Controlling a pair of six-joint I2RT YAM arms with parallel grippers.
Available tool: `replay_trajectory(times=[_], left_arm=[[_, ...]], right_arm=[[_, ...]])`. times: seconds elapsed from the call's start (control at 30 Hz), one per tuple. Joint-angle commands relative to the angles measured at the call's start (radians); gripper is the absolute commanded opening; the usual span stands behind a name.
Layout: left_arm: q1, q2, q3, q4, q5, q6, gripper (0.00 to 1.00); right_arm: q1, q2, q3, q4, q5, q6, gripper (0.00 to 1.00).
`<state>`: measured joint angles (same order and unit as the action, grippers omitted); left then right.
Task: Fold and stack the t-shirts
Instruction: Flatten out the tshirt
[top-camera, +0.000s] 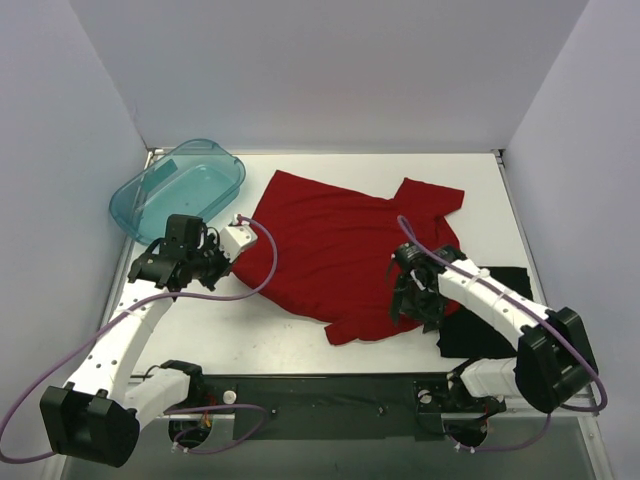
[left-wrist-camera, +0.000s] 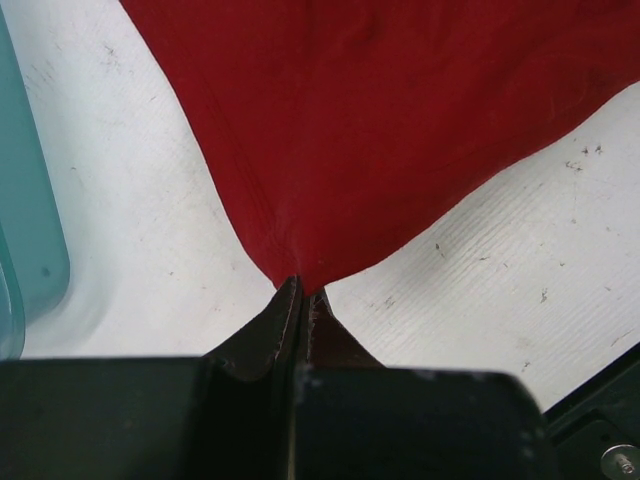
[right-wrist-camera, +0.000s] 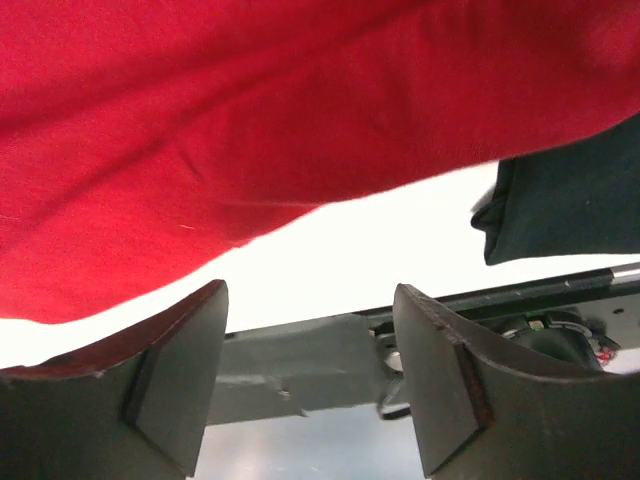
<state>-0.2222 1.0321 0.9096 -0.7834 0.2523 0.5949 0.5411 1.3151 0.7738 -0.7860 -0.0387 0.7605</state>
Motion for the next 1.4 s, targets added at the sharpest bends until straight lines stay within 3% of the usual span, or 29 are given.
replay_trajectory(times=[0.0, 0.1, 0.23, 0.4, 0.57, 0.93, 1.07, 1.2, 1.27, 1.37], left_arm=[[-0.012, -0.009, 0.015, -0.004, 0.033, -0.001, 0.00], [-0.022, -0.015, 0.018, -0.002, 0.038, -0.006, 0.00], [-0.040, -0.027, 0.025, 0.013, 0.050, -0.003, 0.00], [-0.055, -0.047, 0.015, 0.021, 0.056, -0.004, 0.00], [-0.062, -0.063, 0.000, 0.026, 0.058, -0.007, 0.00], [-0.063, -0.067, -0.020, 0.024, 0.004, -0.001, 0.00], [-0.063, -0.060, -0.018, 0.016, -0.007, 0.008, 0.00], [-0.063, -0.049, -0.020, 0.030, -0.010, 0.014, 0.00], [-0.062, -0.046, -0.020, 0.036, -0.013, 0.008, 0.00], [-0.060, -0.038, -0.005, 0.050, -0.066, -0.026, 0.00]], right_arm=[[-0.088, -0.054, 0.140, 0.005, 0.069, 0.158, 0.64], [-0.112, -0.092, 0.104, 0.074, 0.126, 0.484, 0.65], [-0.084, -0.038, 0.108, 0.026, 0.224, 0.699, 0.73], [-0.079, 0.172, 0.212, -0.114, 0.180, 0.692, 0.75], [-0.098, 0.223, 0.162, -0.128, 0.126, 0.665, 0.72], [-0.174, 0.179, 0.042, -0.114, 0.053, 0.542, 0.43], [-0.181, 0.136, 0.044, -0.131, 0.048, 0.508, 0.39], [-0.182, 0.095, 0.018, -0.136, 0.051, 0.494, 0.22], [-0.194, 0.088, 0.010, -0.128, 0.054, 0.482, 0.04], [-0.208, 0.078, 0.051, -0.108, 0.092, 0.395, 0.00]])
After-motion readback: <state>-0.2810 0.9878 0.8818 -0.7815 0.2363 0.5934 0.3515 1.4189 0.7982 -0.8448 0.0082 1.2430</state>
